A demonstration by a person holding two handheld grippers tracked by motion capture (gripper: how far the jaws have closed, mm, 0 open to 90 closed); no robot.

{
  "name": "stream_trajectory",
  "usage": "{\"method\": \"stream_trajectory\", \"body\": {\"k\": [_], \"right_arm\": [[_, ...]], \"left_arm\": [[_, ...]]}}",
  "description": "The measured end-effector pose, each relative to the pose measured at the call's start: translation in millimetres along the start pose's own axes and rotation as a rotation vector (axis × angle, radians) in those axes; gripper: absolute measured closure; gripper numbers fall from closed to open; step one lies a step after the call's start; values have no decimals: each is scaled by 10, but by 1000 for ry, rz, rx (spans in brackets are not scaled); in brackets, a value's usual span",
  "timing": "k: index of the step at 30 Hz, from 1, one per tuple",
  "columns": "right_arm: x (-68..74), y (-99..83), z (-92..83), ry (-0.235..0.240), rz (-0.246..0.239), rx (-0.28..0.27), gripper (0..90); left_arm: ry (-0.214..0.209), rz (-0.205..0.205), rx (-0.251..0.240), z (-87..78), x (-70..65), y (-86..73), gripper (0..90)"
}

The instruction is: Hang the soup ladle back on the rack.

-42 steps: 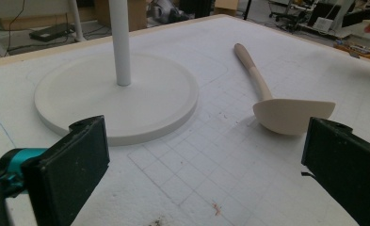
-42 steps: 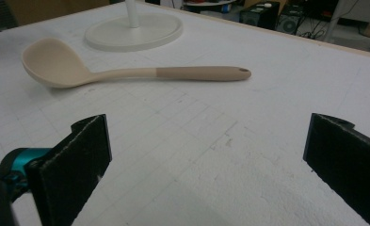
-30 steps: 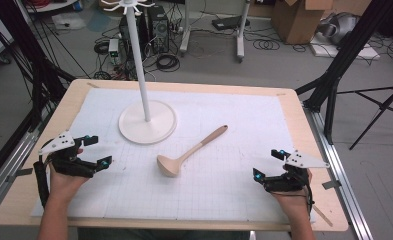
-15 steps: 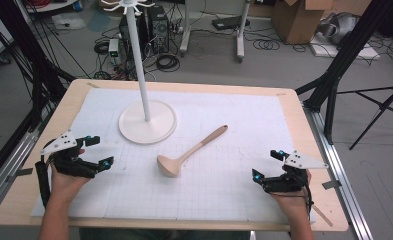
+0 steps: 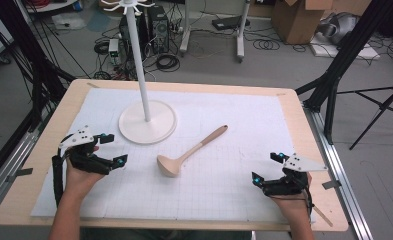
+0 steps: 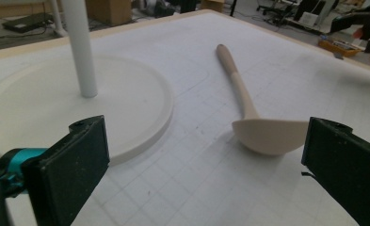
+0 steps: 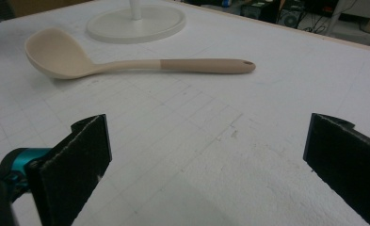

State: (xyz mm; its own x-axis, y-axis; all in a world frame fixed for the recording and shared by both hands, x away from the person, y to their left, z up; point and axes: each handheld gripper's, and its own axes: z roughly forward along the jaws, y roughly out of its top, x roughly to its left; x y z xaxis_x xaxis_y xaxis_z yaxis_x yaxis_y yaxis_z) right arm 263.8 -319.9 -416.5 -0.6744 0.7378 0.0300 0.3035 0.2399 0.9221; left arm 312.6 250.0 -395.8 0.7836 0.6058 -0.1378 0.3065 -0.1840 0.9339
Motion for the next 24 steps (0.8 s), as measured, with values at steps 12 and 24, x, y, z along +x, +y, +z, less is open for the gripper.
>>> {"method": "stream_trajectory", "body": {"k": [12,24], "right_arm": [[-36,-38,-11,3,16,7,0],[-35,-48,16,9,15,15,1]], "left_arm": [[-136,48,7,347,-156,610,16],[-183,88,117,916,-351,1010,16]]}}
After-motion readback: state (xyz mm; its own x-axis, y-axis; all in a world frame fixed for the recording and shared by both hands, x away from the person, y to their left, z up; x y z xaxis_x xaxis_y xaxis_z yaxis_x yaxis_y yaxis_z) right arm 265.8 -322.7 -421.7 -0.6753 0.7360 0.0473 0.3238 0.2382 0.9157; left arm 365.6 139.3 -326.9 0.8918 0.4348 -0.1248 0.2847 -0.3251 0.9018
